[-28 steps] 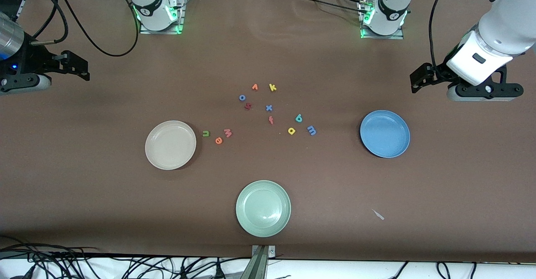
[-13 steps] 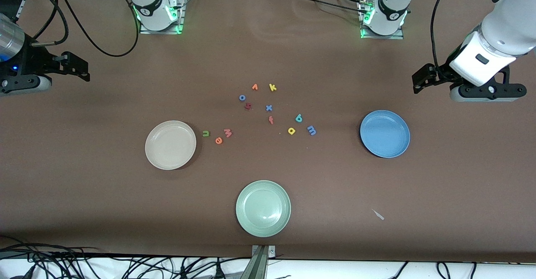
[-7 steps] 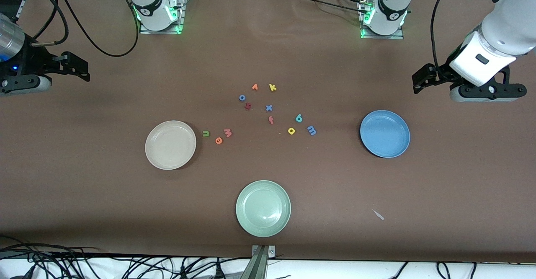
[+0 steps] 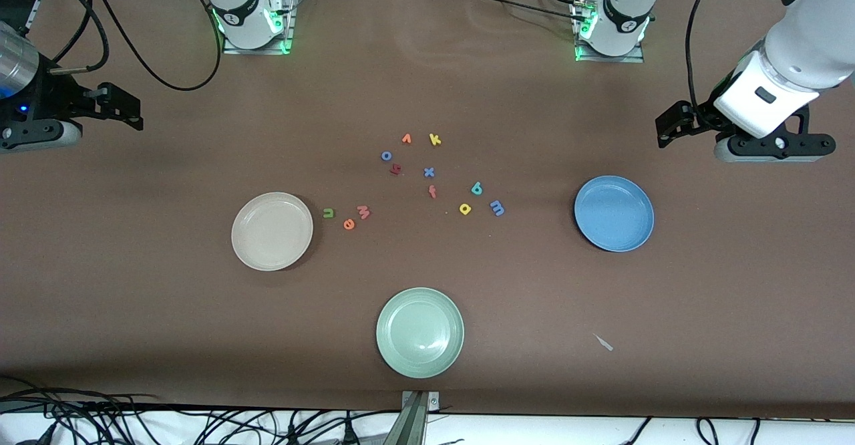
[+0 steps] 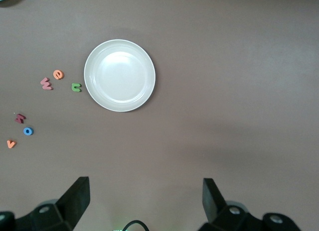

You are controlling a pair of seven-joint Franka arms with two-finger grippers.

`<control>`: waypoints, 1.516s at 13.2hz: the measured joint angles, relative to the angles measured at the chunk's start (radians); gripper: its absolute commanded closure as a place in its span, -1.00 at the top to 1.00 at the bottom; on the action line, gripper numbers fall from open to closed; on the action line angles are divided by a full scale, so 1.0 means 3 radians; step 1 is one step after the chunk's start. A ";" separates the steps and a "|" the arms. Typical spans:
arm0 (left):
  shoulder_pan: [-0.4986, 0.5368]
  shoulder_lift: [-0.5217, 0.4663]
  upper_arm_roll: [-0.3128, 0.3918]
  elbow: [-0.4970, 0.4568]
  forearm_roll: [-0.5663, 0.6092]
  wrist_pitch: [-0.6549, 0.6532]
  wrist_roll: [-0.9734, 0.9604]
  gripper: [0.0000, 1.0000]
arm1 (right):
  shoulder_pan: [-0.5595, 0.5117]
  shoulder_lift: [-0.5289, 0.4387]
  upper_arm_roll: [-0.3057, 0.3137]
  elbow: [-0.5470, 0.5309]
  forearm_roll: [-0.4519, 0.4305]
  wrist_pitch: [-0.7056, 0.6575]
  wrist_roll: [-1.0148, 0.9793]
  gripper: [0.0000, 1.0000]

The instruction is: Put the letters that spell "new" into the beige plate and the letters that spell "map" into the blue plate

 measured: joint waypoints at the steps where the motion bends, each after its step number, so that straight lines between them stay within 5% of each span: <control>1: -0.0005 0.0019 -0.0001 0.0000 0.0000 0.0009 0.0000 1.00 | 0.0000 0.0000 0.0000 0.0000 0.0000 0.0000 0.0000 1.00; 20: 0.0034 0.0068 0.0029 0.0000 0.0000 0.0081 0.0000 1.00 | 0.0000 0.0000 0.0000 0.0000 0.0000 0.0000 0.0000 1.00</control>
